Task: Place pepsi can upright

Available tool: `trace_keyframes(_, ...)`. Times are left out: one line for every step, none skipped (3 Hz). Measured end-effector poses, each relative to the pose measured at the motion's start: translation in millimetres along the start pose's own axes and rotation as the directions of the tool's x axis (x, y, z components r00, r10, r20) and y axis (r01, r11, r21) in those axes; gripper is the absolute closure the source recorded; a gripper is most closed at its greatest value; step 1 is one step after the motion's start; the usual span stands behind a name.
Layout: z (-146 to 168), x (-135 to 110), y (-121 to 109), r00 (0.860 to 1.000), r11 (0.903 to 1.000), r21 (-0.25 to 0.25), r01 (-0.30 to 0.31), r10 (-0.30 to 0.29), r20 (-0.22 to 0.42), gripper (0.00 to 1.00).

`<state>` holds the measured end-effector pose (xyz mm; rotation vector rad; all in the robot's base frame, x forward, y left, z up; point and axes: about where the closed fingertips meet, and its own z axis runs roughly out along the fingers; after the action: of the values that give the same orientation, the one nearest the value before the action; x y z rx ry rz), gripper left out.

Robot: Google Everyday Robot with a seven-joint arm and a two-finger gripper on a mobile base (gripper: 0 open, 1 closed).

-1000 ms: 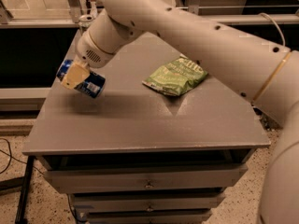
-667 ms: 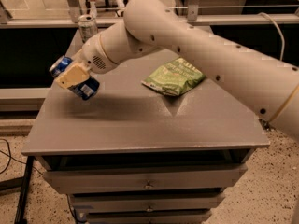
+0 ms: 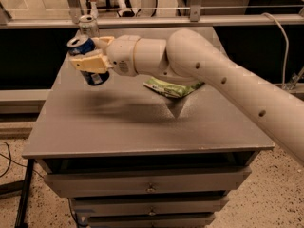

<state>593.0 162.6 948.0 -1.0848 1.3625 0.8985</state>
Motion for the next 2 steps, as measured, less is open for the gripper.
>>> trace_keyframes(-12,-10,-16,0.994,0.9942,0.107,0.012,-0.023,0.106,1.00)
trace_keyframes(-11,-21,-22,0.992,0.9914,0.129,0.019,-0.035,0.124,1.00)
